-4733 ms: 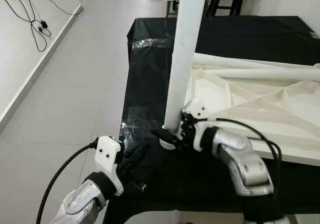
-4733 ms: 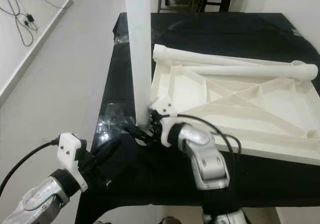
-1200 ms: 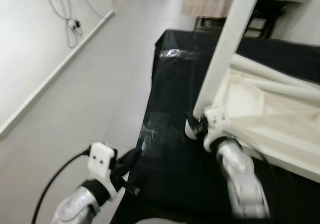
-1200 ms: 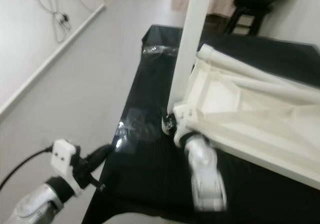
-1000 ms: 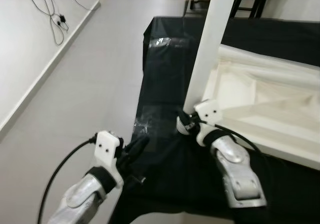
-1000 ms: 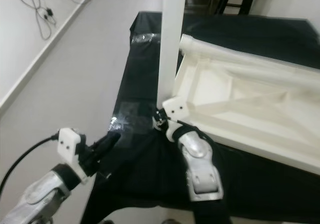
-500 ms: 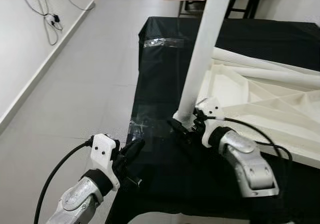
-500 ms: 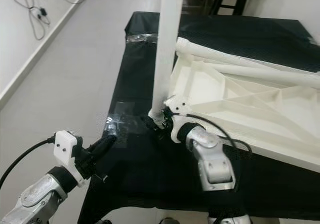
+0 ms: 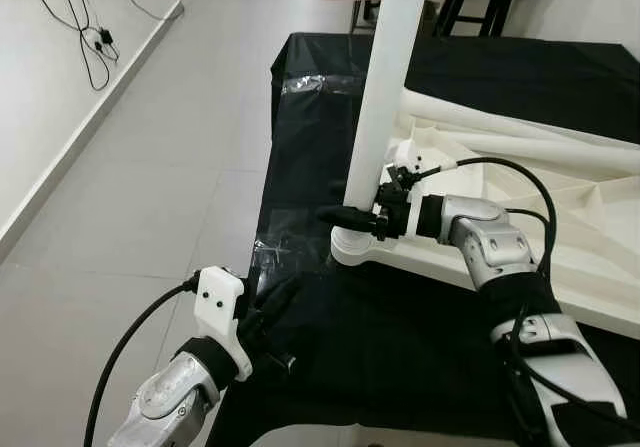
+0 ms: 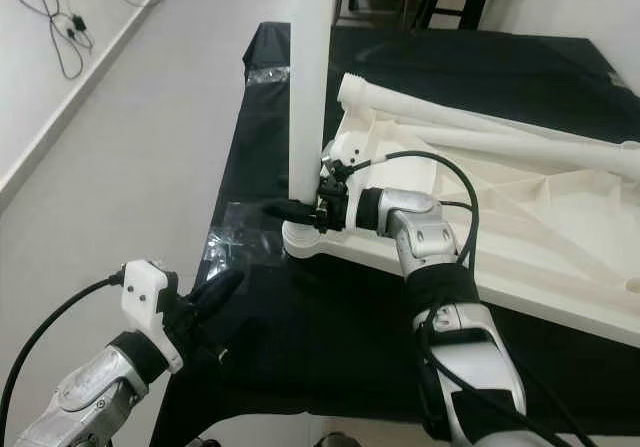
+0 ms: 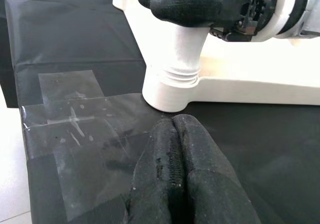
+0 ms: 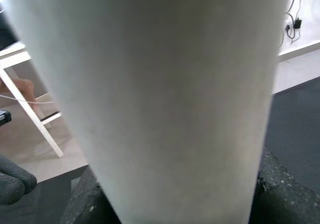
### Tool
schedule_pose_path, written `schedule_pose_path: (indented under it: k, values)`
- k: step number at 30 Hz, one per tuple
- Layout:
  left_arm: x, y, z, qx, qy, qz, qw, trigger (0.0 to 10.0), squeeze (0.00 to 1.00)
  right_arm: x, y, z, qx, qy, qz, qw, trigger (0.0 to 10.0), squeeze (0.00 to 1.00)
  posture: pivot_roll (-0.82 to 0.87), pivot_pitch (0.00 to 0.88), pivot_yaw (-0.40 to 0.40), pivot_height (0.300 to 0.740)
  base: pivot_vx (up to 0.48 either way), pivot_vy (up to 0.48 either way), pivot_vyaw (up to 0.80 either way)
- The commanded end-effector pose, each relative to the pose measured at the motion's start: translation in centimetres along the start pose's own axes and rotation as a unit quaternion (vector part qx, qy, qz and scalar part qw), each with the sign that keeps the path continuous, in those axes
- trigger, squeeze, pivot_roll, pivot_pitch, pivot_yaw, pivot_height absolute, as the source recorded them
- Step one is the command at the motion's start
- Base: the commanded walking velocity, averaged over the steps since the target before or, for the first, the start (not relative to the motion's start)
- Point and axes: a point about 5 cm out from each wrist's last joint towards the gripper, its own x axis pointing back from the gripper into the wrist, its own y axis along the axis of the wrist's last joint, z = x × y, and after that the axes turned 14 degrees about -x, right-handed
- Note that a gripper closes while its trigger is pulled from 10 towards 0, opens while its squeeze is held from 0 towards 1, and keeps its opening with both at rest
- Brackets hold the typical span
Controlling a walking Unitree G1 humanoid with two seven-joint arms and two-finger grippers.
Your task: Building children table
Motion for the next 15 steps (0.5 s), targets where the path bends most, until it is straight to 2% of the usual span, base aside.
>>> schedule_pose_path:
  k: [1,8,11,12,13,14,15]
  values:
    - [0.1,-0.1,-0.2,-0.001,0.0,0.006,1.0,10.0,0.0,-0.1,-0.4,-0.1,-0.032,0.031,0.005,0.999,0.0,0.0,0.06,0.116,-0.057,0.74,0.0,0.0,0.0]
    - [0.1,-0.1,-0.4,0.001,-0.001,0.005,1.0,10.0,0.0,1.1,-1.5,-0.6,-0.035,0.043,0.007,0.998,0.0,0.0,0.05,0.125,-0.053,0.74,0.0,0.0,0.0]
    - [0.2,-0.1,-0.3,0.002,-0.002,0.006,1.0,10.0,0.0,2.4,-3.5,-0.6,-0.009,-0.03,0.012,0.999,0.0,0.0,0.04,0.136,-0.049,0.74,0.0,0.0,0.0]
    - [0.2,-0.1,-0.3,0.002,-0.002,0.006,1.0,10.0,0.0,2.4,-3.5,-0.6,-0.009,-0.03,0.012,0.999,0.0,0.0,0.04,0.136,-0.049,0.74,0.0,0.0,0.0]
    - [0.3,-0.1,-0.2,0.002,-0.002,0.006,1.0,10.0,0.0,2.4,-4.6,-0.6,-0.007,-0.104,0.012,0.994,0.0,0.0,0.03,0.139,-0.052,0.74,0.0,0.0,0.0]
    - [0.3,-0.1,-0.2,0.002,-0.002,0.006,1.0,10.0,0.0,2.4,-4.6,-0.6,-0.007,-0.104,0.012,0.994,0.0,0.0,0.03,0.139,-0.052,0.74,0.0,0.0,0.0]
    - [0.4,-0.1,0.0,0.001,-0.001,0.006,1.0,10.0,0.0,1.8,-5.7,-0.7,-0.037,-0.278,-0.056,0.958,0.0,0.0,0.02,0.151,-0.05,0.74,0.0,0.0,0.0]
